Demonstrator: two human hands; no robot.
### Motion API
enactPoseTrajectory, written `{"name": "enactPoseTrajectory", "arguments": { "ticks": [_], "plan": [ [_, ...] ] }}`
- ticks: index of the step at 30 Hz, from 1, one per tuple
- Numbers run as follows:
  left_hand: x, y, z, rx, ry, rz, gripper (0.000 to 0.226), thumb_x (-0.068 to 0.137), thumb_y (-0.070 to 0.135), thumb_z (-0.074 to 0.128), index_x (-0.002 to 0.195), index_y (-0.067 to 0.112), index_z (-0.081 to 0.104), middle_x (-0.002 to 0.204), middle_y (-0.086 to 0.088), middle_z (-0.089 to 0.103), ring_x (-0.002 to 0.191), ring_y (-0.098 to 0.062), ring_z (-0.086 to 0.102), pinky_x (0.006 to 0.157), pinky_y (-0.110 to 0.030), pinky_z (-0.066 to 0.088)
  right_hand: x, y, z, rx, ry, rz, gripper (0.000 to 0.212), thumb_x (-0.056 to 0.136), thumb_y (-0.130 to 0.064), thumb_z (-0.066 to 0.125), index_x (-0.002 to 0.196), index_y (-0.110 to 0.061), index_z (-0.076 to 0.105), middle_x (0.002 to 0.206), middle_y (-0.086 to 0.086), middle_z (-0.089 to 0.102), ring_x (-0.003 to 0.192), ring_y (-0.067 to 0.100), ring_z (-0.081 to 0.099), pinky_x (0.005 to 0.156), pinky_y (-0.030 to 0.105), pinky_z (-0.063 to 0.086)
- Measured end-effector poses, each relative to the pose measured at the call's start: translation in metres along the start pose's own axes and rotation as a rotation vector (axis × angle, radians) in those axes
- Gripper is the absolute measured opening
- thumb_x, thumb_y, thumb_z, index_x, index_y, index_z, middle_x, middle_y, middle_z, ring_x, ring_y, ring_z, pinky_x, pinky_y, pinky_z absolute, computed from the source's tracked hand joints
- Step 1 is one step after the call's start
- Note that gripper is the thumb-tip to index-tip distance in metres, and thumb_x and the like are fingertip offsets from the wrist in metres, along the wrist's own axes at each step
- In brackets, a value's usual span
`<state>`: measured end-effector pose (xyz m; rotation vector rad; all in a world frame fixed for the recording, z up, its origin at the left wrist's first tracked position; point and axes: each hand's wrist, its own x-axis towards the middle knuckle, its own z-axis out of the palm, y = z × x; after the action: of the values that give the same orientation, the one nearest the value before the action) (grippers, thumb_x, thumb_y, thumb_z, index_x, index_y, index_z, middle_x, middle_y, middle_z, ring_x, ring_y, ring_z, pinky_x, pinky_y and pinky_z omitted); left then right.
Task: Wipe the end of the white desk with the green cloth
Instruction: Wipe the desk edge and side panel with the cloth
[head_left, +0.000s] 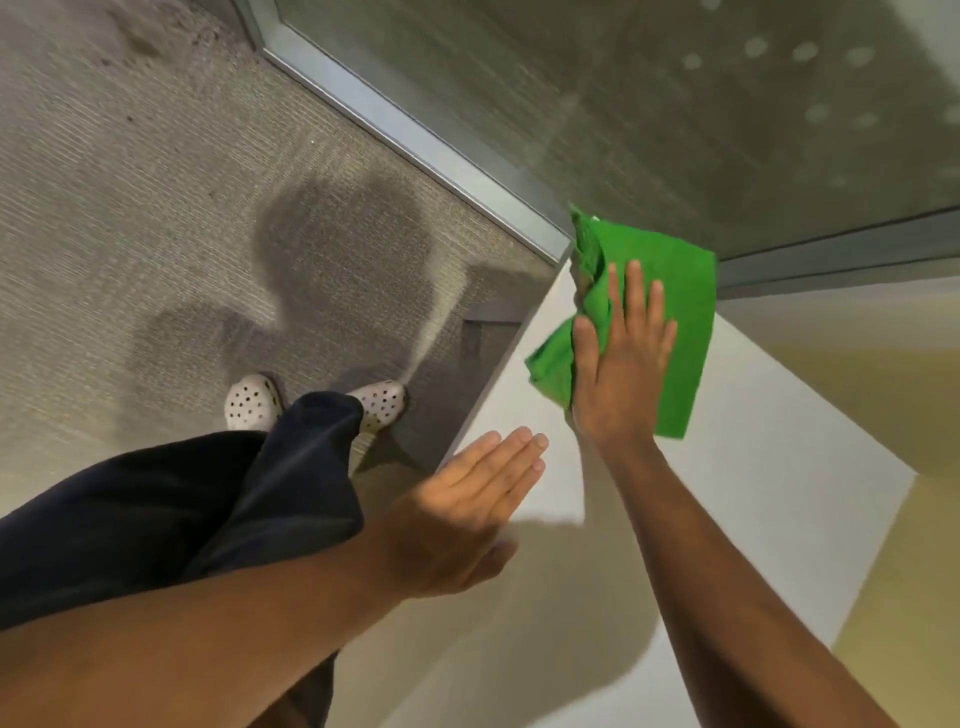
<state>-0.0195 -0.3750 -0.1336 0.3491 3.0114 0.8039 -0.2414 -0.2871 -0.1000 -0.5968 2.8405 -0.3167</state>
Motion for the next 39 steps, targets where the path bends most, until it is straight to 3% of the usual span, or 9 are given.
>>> {"name": "enactPoseTrajectory", "arguments": {
  "ticks": [5, 8, 15, 23, 26, 28, 32, 36, 39],
  "plan": [
    [-0.004, 0.002, -0.001, -0.073, 0.103, -0.016, 0.079, 0.109, 0.042, 0.048, 0.167, -0.005, 0.023, 0.18, -0.022, 0.016, 0.168, -0.038, 0.016, 0.133, -0.053, 0.028, 0.04, -0.008, 0.0, -0.107, 0.066, 0.193, 0.062, 0.11, -0.055, 0.029, 0.167, -0.033, 0.023, 0.176, -0.002, 0.023, 0.166, 0.028, 0.013, 0.131, 0.06, 0.007],
    [-0.002, -0.002, 0.001, 0.001, -0.013, -0.006, 0.076, 0.114, 0.049, 0.024, 0.169, -0.003, 0.014, 0.18, -0.023, 0.007, 0.168, -0.039, 0.006, 0.136, -0.053, 0.02, 0.078, -0.026, 0.005, -0.058, 0.127, 0.337, 0.059, 0.11, -0.052, 0.029, 0.159, -0.023, 0.044, 0.166, -0.001, 0.045, 0.161, 0.025, 0.027, 0.129, 0.064, 0.011],
    [0.0, 0.0, 0.0, 0.078, 0.034, -0.233, 0.098, 0.103, 0.058, 0.041, 0.169, -0.003, 0.003, 0.18, -0.024, -0.003, 0.169, -0.037, 0.0, 0.135, -0.051, 0.009, 0.002, 0.007, 0.007, -0.006, -0.039, -0.267, 0.054, 0.112, -0.053, 0.025, 0.165, -0.048, 0.013, 0.177, -0.021, 0.007, 0.168, 0.017, 0.001, 0.133, 0.054, 0.001],
    [-0.003, -0.006, 0.006, -0.089, 0.086, -0.365, 0.101, 0.097, 0.064, 0.049, 0.168, -0.001, 0.018, 0.18, -0.022, 0.013, 0.165, -0.034, 0.024, 0.128, -0.042, 0.023, 0.02, 0.009, 0.007, -0.054, -0.042, -0.346, 0.058, 0.111, -0.054, 0.027, 0.163, -0.055, 0.003, 0.176, -0.024, 0.005, 0.167, 0.017, 0.003, 0.133, 0.056, 0.004],
    [-0.005, -0.006, 0.008, -0.129, 0.09, -0.357, 0.101, 0.096, 0.064, 0.051, 0.167, 0.0, 0.021, 0.18, -0.021, 0.014, 0.164, -0.034, 0.026, 0.129, -0.042, 0.027, 0.071, -0.014, 0.002, -0.03, 0.065, -0.205, 0.051, 0.109, -0.049, 0.034, 0.158, -0.035, 0.036, 0.167, -0.003, 0.042, 0.155, 0.029, 0.038, 0.125, 0.054, 0.027],
    [-0.006, -0.007, 0.008, -0.164, 0.087, -0.353, 0.101, 0.097, 0.065, 0.05, 0.169, 0.002, 0.016, 0.181, -0.019, 0.011, 0.164, -0.034, 0.025, 0.131, -0.043, 0.034, 0.095, -0.024, 0.0, -0.045, 0.062, -0.083, 0.051, 0.106, -0.051, 0.032, 0.136, -0.019, 0.058, 0.138, 0.007, 0.066, 0.132, 0.035, 0.057, 0.107, 0.05, 0.041],
    [-0.01, -0.009, 0.006, -0.312, 0.097, -0.347, 0.1, 0.104, 0.067, 0.047, 0.172, 0.011, 0.001, 0.184, -0.008, -0.004, 0.168, -0.027, 0.015, 0.134, -0.04, 0.026, 0.081, -0.015, -0.004, 0.094, 0.16, -0.051, 0.048, 0.11, -0.043, 0.032, 0.109, -0.009, 0.065, 0.106, 0.011, 0.071, 0.108, 0.037, 0.062, 0.098, 0.048, 0.047],
    [-0.013, -0.003, 0.003, -0.347, 0.19, -0.424, 0.113, 0.092, 0.074, 0.062, 0.172, 0.01, 0.015, 0.183, -0.005, 0.012, 0.167, -0.017, 0.023, 0.126, -0.036, 0.035, 0.026, 0.016, 0.005, 0.244, 0.178, 0.023, 0.053, 0.112, -0.036, 0.035, 0.154, -0.006, 0.048, 0.16, 0.016, 0.051, 0.153, 0.031, 0.042, 0.127, 0.056, 0.027],
    [-0.01, -0.002, 0.003, -0.426, 0.207, -0.506, 0.115, 0.089, 0.081, 0.06, 0.172, 0.011, 0.021, 0.181, 0.0, 0.022, 0.163, -0.015, 0.033, 0.127, -0.024, 0.032, -0.03, 0.027, 0.012, 0.213, 0.039, -0.108, 0.059, 0.112, -0.046, 0.034, 0.167, -0.032, 0.019, 0.177, -0.009, 0.019, 0.167, 0.018, 0.012, 0.137, 0.045, 0.002]
  ]
}}
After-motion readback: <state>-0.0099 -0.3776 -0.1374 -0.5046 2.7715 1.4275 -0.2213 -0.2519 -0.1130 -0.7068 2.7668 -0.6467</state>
